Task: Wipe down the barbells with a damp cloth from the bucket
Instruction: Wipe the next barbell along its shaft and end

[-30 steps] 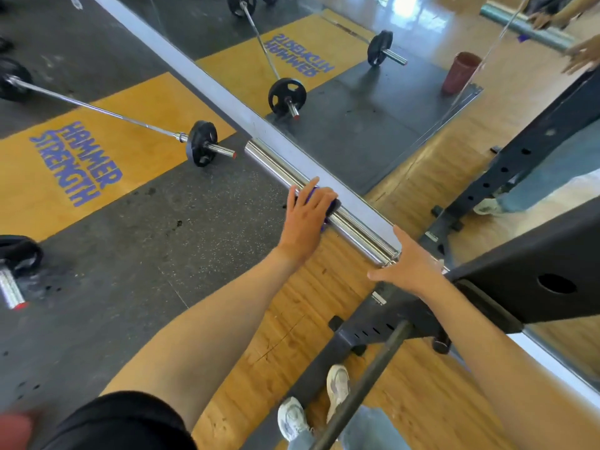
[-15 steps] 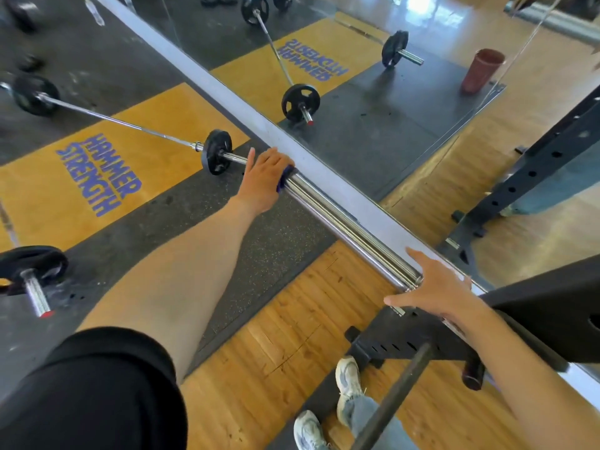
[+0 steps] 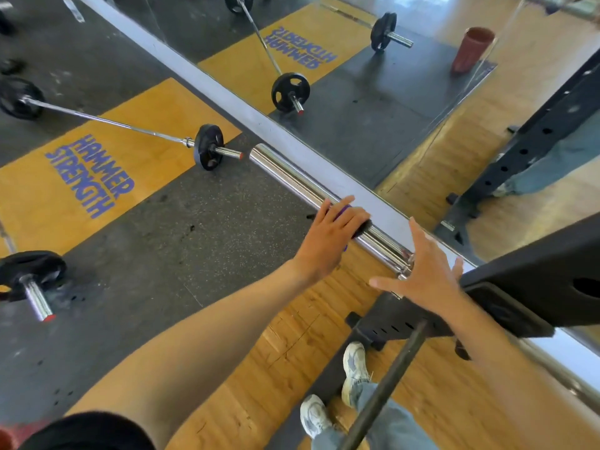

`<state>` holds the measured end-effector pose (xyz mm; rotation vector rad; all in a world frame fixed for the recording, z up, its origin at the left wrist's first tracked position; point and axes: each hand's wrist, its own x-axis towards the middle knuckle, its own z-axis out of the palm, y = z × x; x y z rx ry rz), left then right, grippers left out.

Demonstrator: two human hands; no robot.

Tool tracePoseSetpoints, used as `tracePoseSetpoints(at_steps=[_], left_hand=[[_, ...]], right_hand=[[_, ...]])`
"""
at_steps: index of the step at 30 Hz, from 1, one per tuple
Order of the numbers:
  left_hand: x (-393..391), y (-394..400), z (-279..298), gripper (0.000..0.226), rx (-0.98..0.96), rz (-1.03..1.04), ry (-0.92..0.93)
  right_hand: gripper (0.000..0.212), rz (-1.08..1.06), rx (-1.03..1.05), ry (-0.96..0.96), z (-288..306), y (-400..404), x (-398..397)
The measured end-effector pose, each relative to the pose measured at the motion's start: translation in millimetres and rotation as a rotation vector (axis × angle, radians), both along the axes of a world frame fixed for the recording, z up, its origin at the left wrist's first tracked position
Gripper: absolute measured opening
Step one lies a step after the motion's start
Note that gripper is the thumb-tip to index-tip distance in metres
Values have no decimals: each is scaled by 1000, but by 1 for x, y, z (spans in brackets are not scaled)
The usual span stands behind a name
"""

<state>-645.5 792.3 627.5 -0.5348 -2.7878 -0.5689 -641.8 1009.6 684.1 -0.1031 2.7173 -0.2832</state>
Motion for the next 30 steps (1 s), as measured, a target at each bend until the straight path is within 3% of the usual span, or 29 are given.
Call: tracePoseSetpoints(at_steps=[3,7,12,16,19,22,26,30], left_hand=[[-17,-29,2,78,-94,-14,0],[-17,-30,10,58,23,238,-11],[35,75,2,64,74,71,-42],[30,61,4,70,-112,-1,6],[9,25,2,64,-32,194,3],[14,42,8,53,63,292,-26],[42,93,8,54,37,79,-60],[31,69,3,66,-149,40,30]], right_hand=[[141,29,137,-137,1,15,-15],[129,20,146,-158,0,14,-13],[136,-49,215,102,-10,-4,9],[143,-4,379,17,6,-1,6],[147,25,409,-66,13,4,-11],[132,32,410,-64,11,-3,-8],[123,-53,323,277,-8,-15,23],[143,-38,383,94,1,-8,11]])
